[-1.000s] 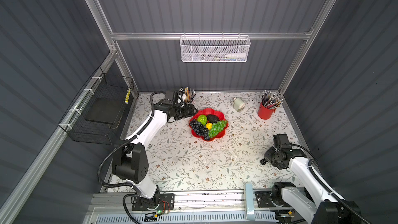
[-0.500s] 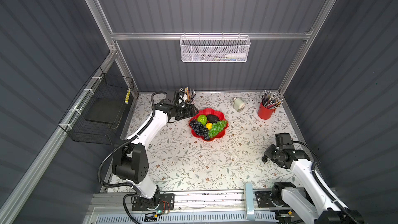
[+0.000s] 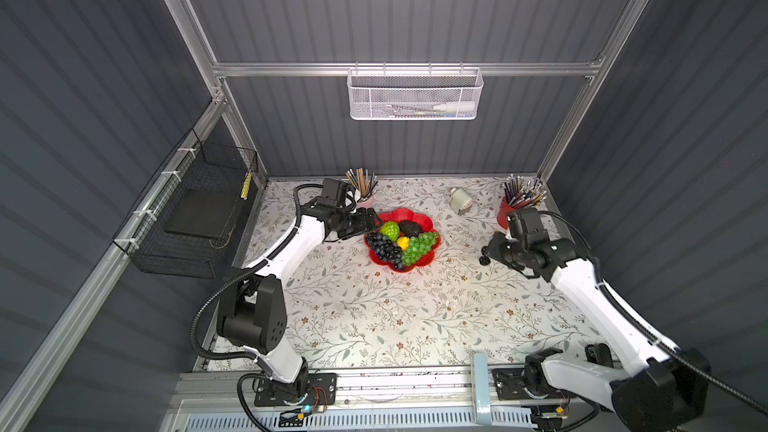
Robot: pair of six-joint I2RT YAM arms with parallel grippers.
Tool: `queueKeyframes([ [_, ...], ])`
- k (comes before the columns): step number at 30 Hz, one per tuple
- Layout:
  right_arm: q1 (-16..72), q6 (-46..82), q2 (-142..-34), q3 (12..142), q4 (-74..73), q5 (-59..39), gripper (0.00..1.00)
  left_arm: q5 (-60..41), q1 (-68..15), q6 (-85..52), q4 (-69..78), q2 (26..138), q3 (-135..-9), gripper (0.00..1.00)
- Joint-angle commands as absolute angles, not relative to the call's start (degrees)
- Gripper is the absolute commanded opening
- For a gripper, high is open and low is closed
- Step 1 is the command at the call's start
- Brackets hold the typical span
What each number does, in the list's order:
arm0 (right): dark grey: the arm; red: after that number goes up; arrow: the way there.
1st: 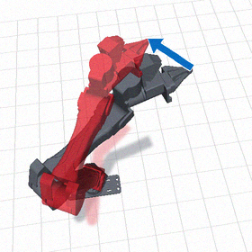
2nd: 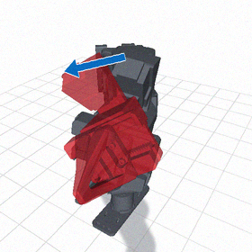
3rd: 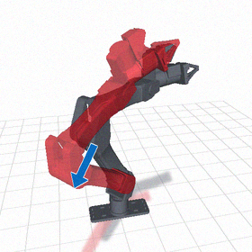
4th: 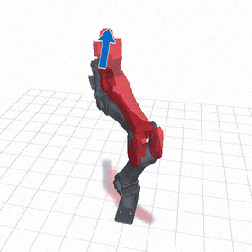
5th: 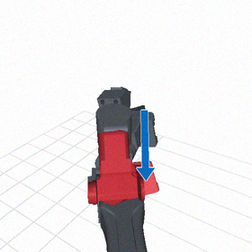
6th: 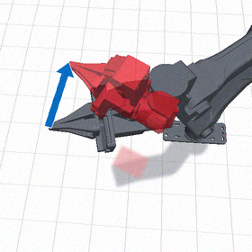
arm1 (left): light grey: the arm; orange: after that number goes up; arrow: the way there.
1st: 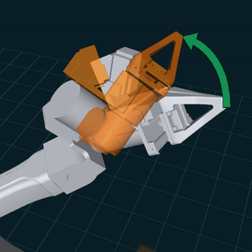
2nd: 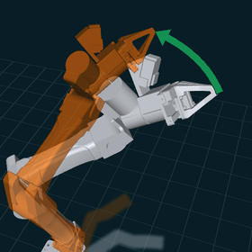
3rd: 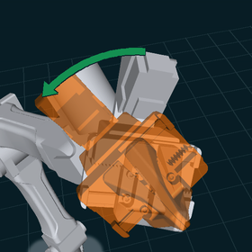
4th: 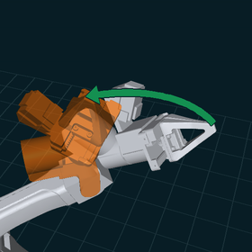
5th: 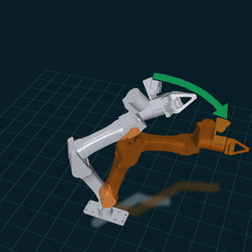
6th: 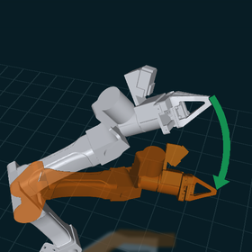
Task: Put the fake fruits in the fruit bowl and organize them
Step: 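Carry the black berry over the red bowl with the right gripper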
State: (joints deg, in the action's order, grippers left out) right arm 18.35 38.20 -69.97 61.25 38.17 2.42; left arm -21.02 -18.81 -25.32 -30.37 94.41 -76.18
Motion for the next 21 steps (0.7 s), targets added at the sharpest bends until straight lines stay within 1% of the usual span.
queueKeyframes([
  [1, 21.5, 36.1, -76.3, 68.3, 36.2, -1.5, 0.0, -19.6, -19.2, -26.0, -32.5, 94.0, -75.2, 0.81],
  [5, 26.3, 35.2, -85.9, 77.6, 33.0, -5.3, 0.0, -19.3, -19.2, -26.4, -33.5, 94.7, -76.4, 0.82],
  [12, 32.8, 36.8, -102.6, 90.1, 26.6, -13.8, 0.0, -14.8, -19.2, -26.4, -35.3, 93.8, -76.5, 0.82],
  [17, 35.5, 39.3, -109.8, 93.9, 23.5, -17.3, 0.0, -13.8, -19.2, -27.2, -35.2, 93.6, -76.4, 0.82],
  [21, 37.5, 39.0, -112.8, 94.1, 22.6, -16.8, 0.0, -14.2, -19.2, -27.3, -34.8, 94.3, -76.8, 0.82],
])
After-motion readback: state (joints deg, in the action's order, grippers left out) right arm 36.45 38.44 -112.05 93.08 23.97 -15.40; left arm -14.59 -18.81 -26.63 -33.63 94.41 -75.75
